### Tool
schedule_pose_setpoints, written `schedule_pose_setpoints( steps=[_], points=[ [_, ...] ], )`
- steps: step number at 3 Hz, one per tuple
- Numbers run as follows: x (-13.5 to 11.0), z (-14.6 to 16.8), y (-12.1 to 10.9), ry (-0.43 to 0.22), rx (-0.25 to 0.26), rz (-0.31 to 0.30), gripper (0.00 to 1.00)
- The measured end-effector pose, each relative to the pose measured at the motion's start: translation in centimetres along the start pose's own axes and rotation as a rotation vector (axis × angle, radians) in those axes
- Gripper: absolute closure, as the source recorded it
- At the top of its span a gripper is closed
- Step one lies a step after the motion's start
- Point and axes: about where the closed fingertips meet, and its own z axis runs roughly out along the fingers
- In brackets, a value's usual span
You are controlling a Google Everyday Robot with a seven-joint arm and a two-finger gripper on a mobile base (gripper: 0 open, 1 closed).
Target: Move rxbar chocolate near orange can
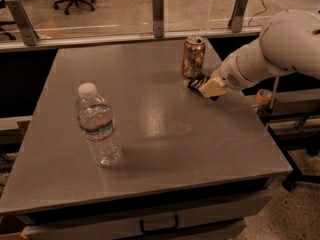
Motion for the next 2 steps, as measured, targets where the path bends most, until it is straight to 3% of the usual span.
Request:
schedule_pose_setpoints(
  steps=[1, 2],
  points=[
    [-0.61, 0.48, -1.01, -0.010, 0.015, -0.002, 0.13],
    [-1.42, 0.74, -1.89, -0.030, 0.025, -0.009, 0.00]
  ],
)
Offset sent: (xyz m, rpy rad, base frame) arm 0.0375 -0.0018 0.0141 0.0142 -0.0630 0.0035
